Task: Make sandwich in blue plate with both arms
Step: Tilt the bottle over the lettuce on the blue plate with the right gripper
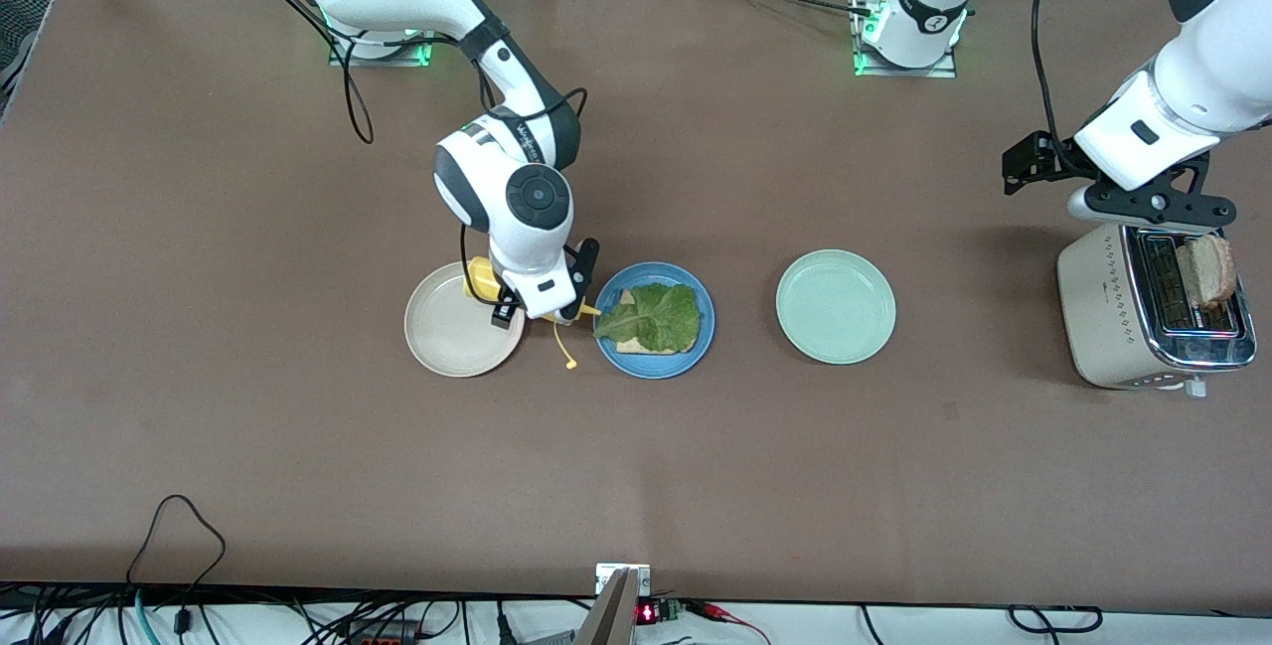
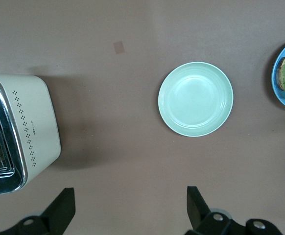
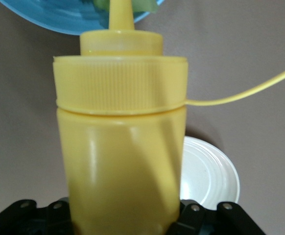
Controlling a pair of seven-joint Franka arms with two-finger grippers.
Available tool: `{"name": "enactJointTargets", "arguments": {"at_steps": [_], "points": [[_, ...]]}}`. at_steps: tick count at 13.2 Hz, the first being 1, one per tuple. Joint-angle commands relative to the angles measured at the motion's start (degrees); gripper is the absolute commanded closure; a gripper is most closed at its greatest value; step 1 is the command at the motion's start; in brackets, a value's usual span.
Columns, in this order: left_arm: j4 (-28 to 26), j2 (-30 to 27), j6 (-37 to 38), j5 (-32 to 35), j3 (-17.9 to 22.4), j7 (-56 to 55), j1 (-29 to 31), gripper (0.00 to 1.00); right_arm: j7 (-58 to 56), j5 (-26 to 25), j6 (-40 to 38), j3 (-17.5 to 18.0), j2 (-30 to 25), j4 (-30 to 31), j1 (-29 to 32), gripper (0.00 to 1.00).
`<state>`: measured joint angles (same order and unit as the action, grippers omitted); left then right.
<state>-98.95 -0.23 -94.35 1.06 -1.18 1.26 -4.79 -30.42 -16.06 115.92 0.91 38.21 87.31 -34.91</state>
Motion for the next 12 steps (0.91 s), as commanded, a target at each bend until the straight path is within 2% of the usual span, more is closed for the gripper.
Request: {"name": "enactJointTargets", "arguments": {"at_steps": [1,5,7,8,10,12], "points": [[0.6,0.0,0.6,0.0,-0.1,-0.3,0.0,0.0,1.8,-0.6,-1.4,-1.5,0.9,-2.1,-2.0,1.0],[0.6,0.0,0.6,0.0,-0.1,-0.2,0.0,0.0,1.2,-0.1,-1.4,-1.4,-0.4,-1.4,0.4,1.0],[0.6,0.0,0.6,0.0,-0.1,-0.3,0.0,0.0,-2.4,1.9,-1.5,-1.1,-4.5,1.6,4.6,1.0],[0.6,0.1,0.6,0.0,-0.1,-0.2,0.0,0.0,-6.9,3.7,-1.5,-0.4,-7.7,4.2,8.4,1.0],[0.6,0.1,0.6,0.0,0.1,-0.2,0.0,0.0,-18.0,7.6,-1.6,3.5,-14.5,8.5,18.0,1.0],[0.6,0.1,0.6,0.0,0.1,-0.3,0.0,0.0,-29.7,13.2,-2.1,5.5,-19.6,11.5,27.0,1.0]]}}
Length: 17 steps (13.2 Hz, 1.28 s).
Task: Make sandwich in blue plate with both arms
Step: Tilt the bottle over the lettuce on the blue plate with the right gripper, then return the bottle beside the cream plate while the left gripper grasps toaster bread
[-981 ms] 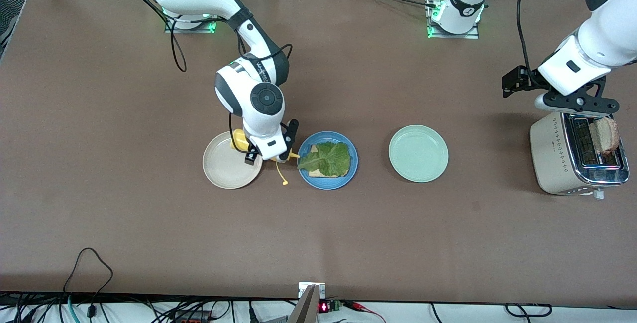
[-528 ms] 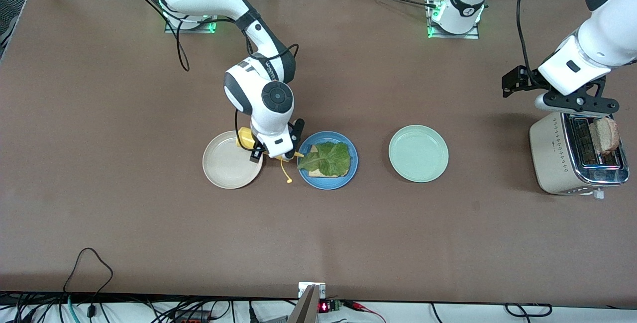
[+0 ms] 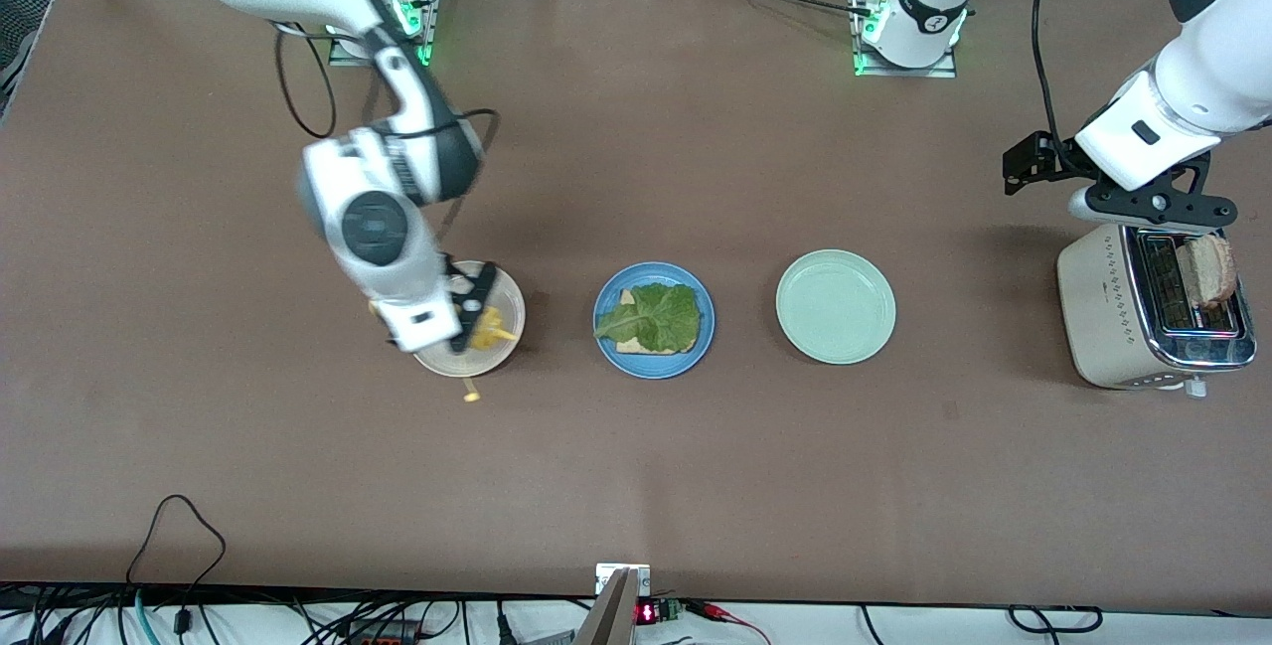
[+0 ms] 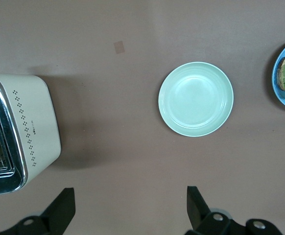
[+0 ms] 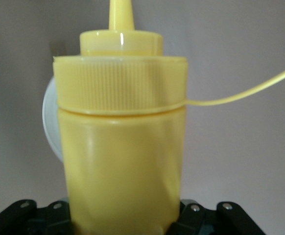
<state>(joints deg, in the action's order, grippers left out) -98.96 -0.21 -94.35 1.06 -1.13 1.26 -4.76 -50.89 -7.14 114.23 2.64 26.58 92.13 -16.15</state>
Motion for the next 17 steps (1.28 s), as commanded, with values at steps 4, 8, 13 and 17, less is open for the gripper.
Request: {"name": "enactJointTargets", "arguments": {"at_steps": [4,8,13,17], "points": [[0.6,0.1,0.6,0.0,0.1,-0.3,-0.1,0.0,-32.2,15.3,-5.9,9.6,-11.2,7.2,26.3,1.0],[0.6,0.1,0.6,0.0,0.1,-0.3,0.0,0.0,-51.8,28.5,-12.4,10.5,-11.4,7.2,38.4,1.0],[0.6,0.4,0.8,-0.1,0.3,-0.3,0.0,0.0,-74.1,45.2,-22.4,10.5,-5.9,7.2,52.0,1.0],[0.6,0.9,0.9,-0.1,0.3,-0.4,0.0,0.0,-84.4,50.5,-30.3,10.4,1.0,6.6,60.0,1.0]]}}
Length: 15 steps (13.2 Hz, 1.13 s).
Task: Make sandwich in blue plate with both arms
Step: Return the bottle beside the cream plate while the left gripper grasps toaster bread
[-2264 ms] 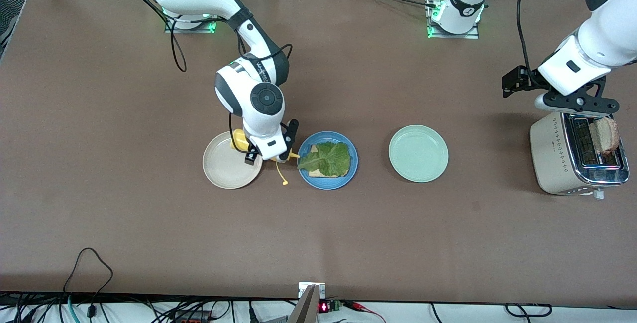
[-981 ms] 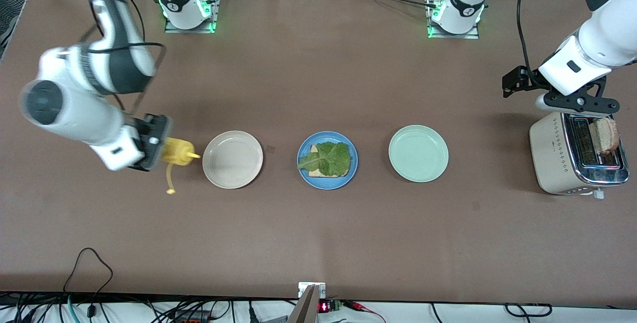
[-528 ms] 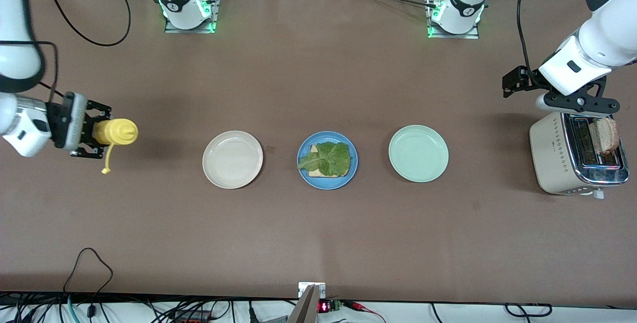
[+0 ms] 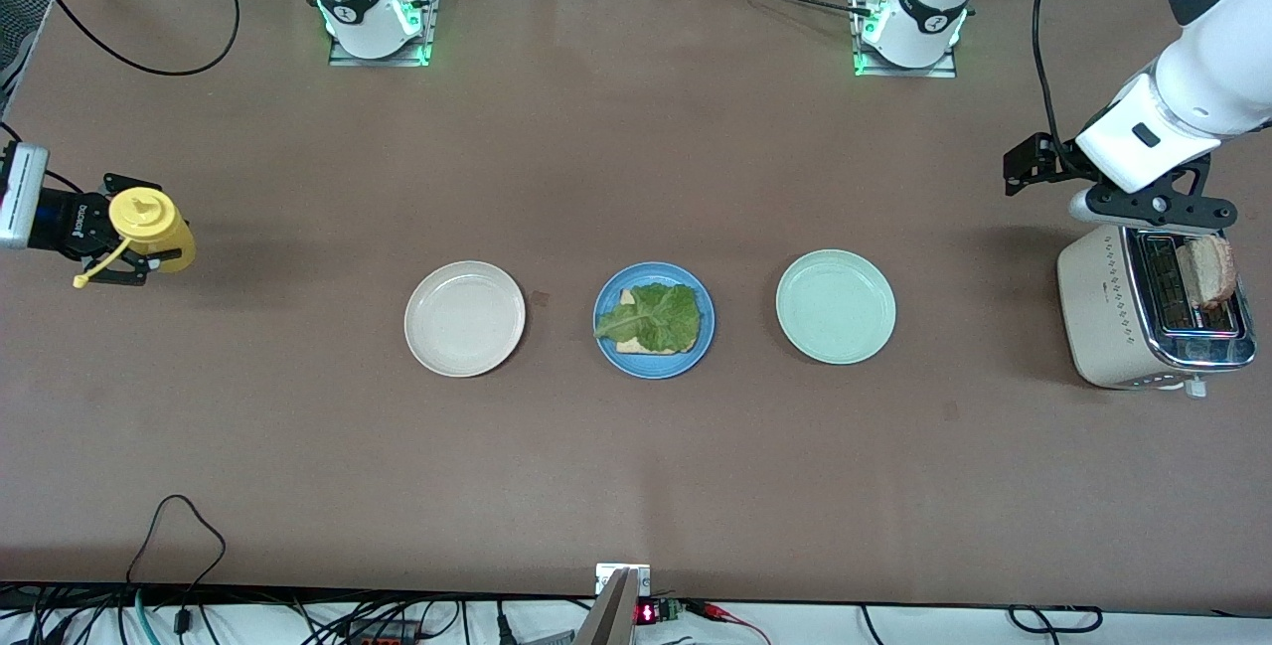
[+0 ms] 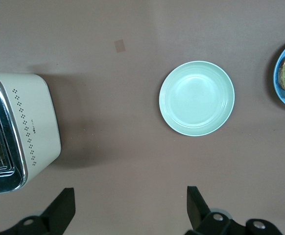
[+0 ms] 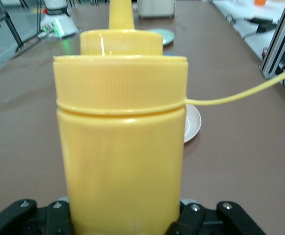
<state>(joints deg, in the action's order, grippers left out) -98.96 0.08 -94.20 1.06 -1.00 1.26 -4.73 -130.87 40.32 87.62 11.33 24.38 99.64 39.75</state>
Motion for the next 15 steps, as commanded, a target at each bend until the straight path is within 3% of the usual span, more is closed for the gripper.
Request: {"name": "enactJointTargets", "arguments": {"at_steps": [1,5,8,11,15], "points": [[0.6,1.0,0.8,-0.1,0.1,-0.2,-0.1,0.0,-7.7,4.3,-5.1,1.8,5.9,-0.9,6.0,1.0],[5.9,6.3,0.8,-0.2,0.5,-0.6,0.3,0.0,-16.7,6.2,-8.4,1.8,13.9,-1.0,9.7,1.0],[8.2,9.3,0.3,0.6,1.0,0.4,6.9,0.0,-18.2,6.2,-8.5,1.8,17.7,-2.0,10.6,1.0],[8.2,11.6,-1.0,9.6,0.9,6.4,12.2,0.0,-19.2,6.2,-8.2,1.8,21.6,-3.0,10.7,1.0],[7.6,13.6,-6.6,9.9,0.8,17.3,19.7,0.0,-19.9,5.7,-7.6,1.8,25.9,-4.5,10.7,1.0]]}}
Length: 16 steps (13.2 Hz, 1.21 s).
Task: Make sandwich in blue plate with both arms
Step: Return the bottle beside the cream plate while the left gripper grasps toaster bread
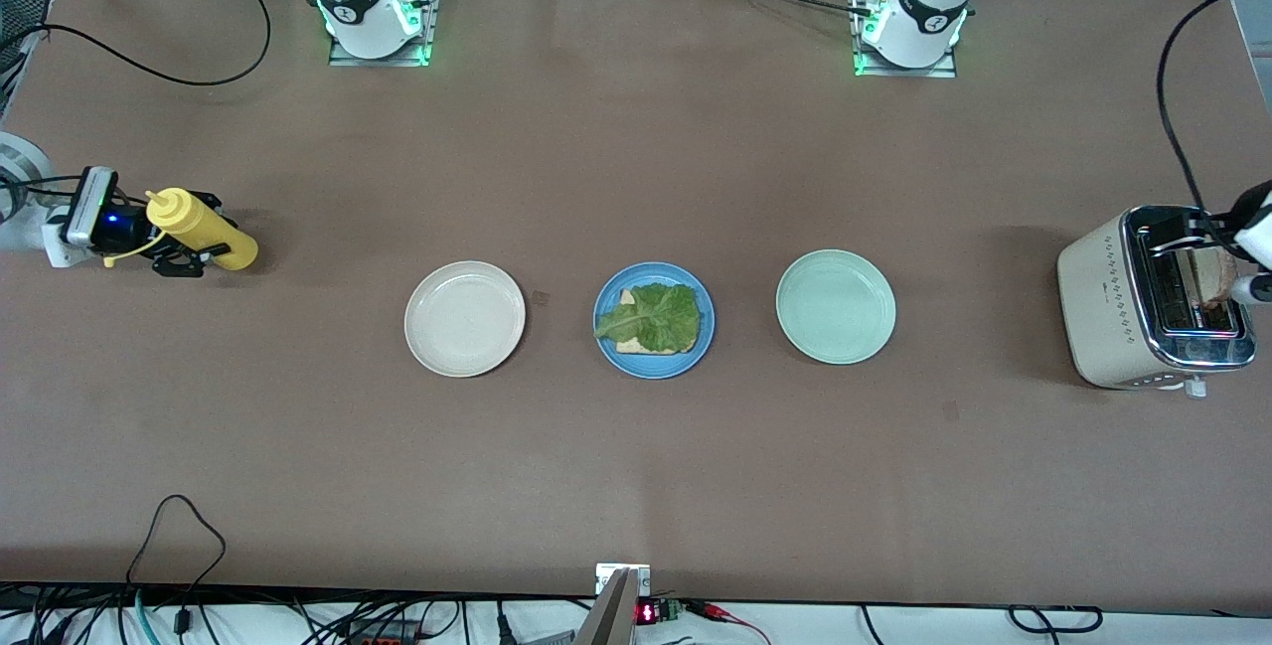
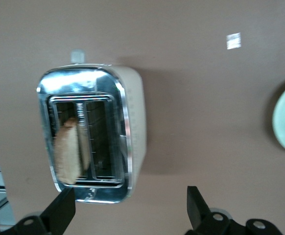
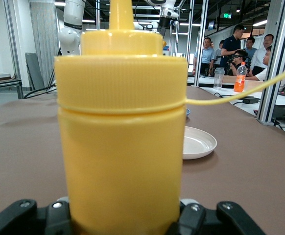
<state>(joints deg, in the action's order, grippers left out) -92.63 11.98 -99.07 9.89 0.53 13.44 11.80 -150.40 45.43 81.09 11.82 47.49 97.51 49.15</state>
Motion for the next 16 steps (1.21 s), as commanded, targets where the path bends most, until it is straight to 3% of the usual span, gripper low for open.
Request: {"name": "enactJointTargets", "arguments": {"at_steps": [1,3,5,8,10,11,14,16], "points": [[0.9,2.5,-5.0,1.1,-0.6,8.3,4.3,0.0,-0.5,0.5,-0.4,1.3,3.9,-2.8,1.3,1.0],[-0.6,3.1,-8.1,1.1,-0.7,13.3,6.3,0.03,-0.6,0.4,0.5,1.2,4.5,-2.8,1.3,1.0],[-2.7,3.3,-8.4,1.1,-0.7,14.3,8.4,0.17,-0.7,0.3,0.6,1.2,4.9,-2.8,1.3,1.0],[-5.7,4.6,-14.3,1.1,-0.7,19.2,11.7,0.23,-0.5,0.3,0.6,1.2,5.9,-2.8,1.4,0.98],[-8.4,4.7,-18.7,1.1,-0.7,21.7,13.1,0.26,-0.6,0.2,1.3,1.2,6.1,-2.8,1.4,0.74],[-9.8,5.1,-20.8,1.0,-0.7,21.7,14.0,0.29,-0.5,0.1,1.4,1.2,6.3,-2.8,1.4,0.55],[-12.1,5.2,-23.5,1.0,-0.7,21.7,14.4,0.65,0.2,0.1,1.4,1.2,6.5,-2.8,1.4,0.02],[-12.0,5.1,-23.0,0.9,-0.8,21.4,14.4,0.8,0.1,0.2,1.4,1.2,6.8,-2.8,1.4,0.0]]}}
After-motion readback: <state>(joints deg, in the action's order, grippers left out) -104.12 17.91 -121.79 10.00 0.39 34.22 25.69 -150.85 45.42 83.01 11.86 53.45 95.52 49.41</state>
